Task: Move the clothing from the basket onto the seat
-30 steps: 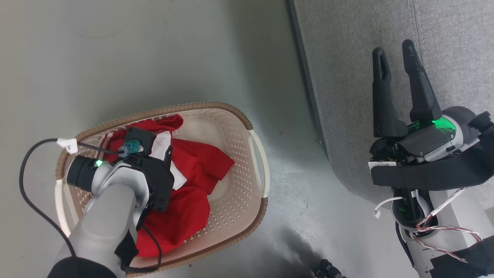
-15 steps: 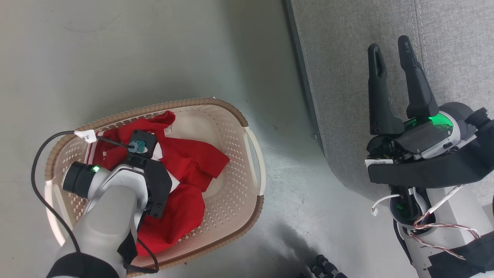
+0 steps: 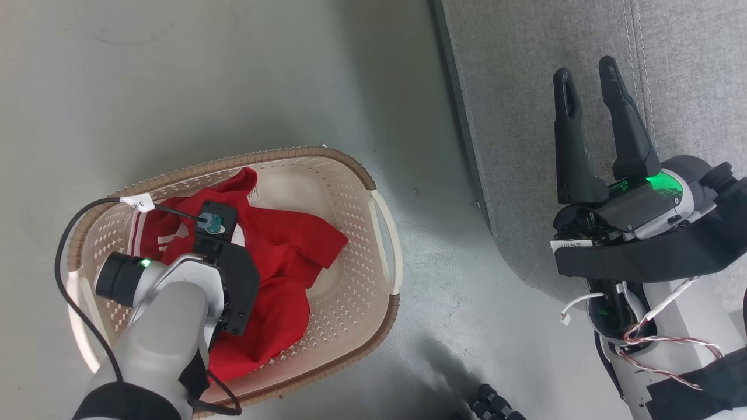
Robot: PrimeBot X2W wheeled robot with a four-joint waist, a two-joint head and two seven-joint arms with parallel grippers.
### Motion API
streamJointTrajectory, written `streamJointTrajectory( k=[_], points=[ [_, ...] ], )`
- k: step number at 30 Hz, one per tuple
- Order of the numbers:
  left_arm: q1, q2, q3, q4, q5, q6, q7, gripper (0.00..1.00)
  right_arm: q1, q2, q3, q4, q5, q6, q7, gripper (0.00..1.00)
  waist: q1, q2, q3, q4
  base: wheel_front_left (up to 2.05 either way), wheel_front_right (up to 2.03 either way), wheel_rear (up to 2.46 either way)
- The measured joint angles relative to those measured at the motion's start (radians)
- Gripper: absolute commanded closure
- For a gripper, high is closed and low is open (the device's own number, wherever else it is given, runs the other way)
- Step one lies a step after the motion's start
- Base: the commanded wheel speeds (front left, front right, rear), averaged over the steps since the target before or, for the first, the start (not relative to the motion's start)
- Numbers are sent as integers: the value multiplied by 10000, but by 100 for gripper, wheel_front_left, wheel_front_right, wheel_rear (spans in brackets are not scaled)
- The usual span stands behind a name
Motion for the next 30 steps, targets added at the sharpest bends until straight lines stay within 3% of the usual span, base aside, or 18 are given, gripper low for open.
streamJointTrajectory(
  k=[14,30],
  points=[
    [25,-58,353,8,-602,-355,-487,100,-176,4,0,393,12,0,0,0,0,0,-419,88,0,0,0],
    [513,-169,334,-270,-1062,-777,-1651,100,-166,-182,-182,1055,226,0,0,0,-1,0,-1770,331,0,0,0]
  ],
)
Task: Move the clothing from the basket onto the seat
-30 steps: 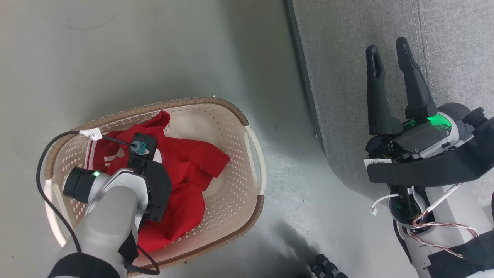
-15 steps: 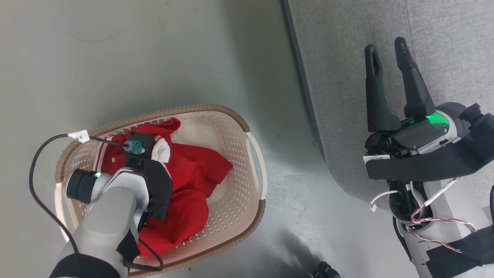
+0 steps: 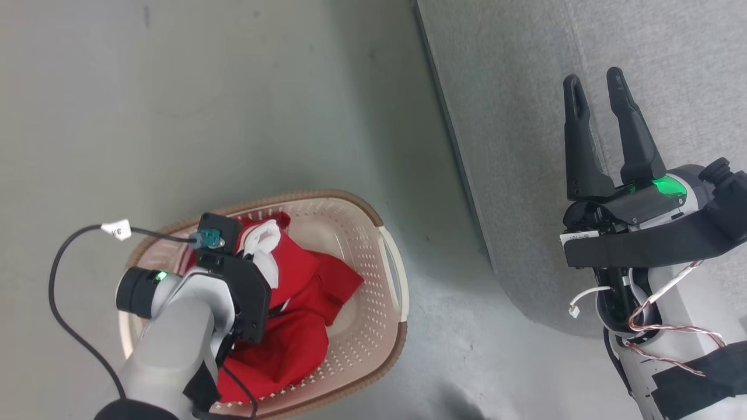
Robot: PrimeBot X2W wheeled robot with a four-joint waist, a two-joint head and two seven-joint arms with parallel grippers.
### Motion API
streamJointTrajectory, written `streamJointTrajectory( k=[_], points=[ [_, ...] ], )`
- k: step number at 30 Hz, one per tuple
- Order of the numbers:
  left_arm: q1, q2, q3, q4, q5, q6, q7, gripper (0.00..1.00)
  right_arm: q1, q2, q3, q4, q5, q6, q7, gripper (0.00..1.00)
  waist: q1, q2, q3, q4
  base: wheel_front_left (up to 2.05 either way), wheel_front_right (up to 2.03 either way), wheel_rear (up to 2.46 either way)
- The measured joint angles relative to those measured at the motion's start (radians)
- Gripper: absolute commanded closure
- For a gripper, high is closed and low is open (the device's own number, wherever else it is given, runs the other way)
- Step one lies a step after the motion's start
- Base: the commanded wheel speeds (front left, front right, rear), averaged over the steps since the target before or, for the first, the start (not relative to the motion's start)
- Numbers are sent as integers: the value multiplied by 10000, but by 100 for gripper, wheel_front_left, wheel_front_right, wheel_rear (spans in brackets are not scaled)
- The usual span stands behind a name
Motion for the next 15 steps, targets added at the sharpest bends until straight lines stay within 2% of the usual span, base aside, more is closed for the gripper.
streamJointTrajectory(
  k=[15],
  points=[
    [1300,-42,-280,-608,-686,-79,-1413,100,469,-286,-104,460,153,0,0,0,0,0,-1762,491,0,0,0]
  ],
)
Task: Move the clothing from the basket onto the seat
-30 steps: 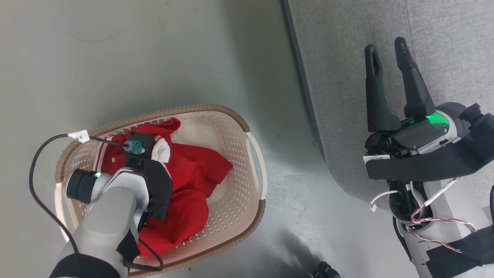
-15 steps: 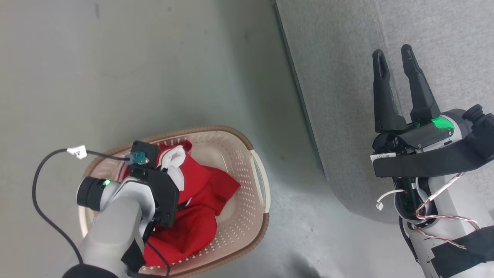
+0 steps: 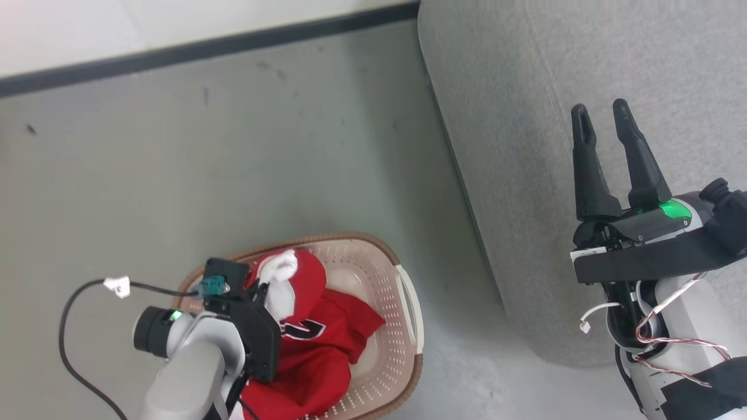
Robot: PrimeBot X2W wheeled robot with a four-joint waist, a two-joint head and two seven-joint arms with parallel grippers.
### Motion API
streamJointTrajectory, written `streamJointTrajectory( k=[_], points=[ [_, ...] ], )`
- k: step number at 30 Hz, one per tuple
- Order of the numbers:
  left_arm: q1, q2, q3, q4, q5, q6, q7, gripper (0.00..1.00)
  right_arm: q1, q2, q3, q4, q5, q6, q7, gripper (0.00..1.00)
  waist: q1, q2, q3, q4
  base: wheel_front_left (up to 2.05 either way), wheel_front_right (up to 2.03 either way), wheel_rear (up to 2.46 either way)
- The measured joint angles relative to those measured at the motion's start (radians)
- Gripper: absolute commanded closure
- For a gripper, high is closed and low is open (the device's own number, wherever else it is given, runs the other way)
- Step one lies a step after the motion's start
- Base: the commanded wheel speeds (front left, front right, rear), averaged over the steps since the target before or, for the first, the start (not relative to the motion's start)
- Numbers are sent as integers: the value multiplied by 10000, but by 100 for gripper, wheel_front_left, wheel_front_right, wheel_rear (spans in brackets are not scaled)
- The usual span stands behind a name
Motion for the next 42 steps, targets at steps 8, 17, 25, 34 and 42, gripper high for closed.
streamJointTrajectory(
  k=[8,17,25,34,42],
  points=[
    [566,-23,-491,-614,-307,0,-499,100,337,-127,-54,201,140,0,0,0,0,0,-859,227,0,0,0],
    [1321,-25,-1141,-1666,-1014,0,-1035,100,849,-309,-82,326,242,0,0,0,-1,0,-1942,554,0,0,0],
    [1794,-19,-1528,-2757,-1582,0,-1264,100,1265,-403,-17,407,345,0,0,0,-2,1,-2840,886,0,0,0],
    [2401,316,-1814,-4564,-2554,0,-1429,100,1855,-456,184,422,527,0,0,0,0,0,-3765,1209,0,0,0],
    [2525,871,-1952,-6322,-3133,0,-1467,100,2243,-529,454,236,614,0,0,0,0,0,-4363,1394,0,0,0]
  ],
)
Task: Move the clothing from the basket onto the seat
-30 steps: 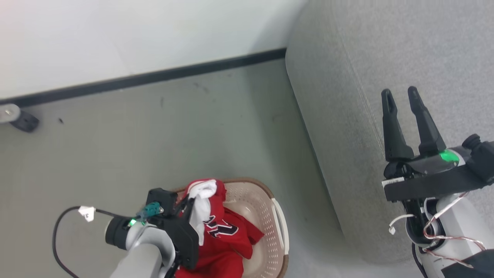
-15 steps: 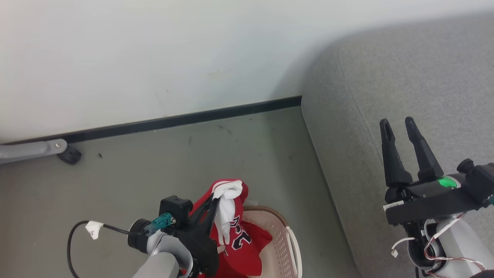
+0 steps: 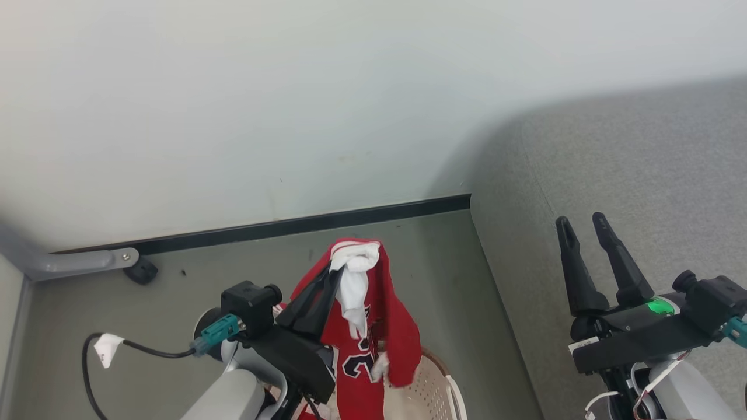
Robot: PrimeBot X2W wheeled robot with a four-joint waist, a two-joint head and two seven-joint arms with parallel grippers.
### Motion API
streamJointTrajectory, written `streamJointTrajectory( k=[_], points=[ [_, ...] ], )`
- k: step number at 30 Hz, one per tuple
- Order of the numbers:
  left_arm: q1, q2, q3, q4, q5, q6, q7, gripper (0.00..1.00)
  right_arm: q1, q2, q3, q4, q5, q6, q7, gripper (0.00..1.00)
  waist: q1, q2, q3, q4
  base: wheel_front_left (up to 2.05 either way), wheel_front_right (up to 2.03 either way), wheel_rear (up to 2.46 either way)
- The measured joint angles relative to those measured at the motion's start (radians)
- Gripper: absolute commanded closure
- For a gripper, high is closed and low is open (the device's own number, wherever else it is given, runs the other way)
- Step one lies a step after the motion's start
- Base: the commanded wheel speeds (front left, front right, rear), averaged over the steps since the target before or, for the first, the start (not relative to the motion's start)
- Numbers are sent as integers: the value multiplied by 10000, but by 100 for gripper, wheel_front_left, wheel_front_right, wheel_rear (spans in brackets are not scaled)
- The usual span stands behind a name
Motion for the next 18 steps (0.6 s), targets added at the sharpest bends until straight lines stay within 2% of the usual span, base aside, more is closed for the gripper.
streamJointTrajectory(
  k=[8,18],
  points=[
    [-418,514,-40,-1567,-127,0,8,100,163,-121,380,-190,155,0,2,0,1,0,-208,45,0,0,0],
    [-1080,554,-25,-2318,-291,0,443,100,175,-282,798,-286,244,0,0,0,2,2,-248,41,0,0,0]
  ],
)
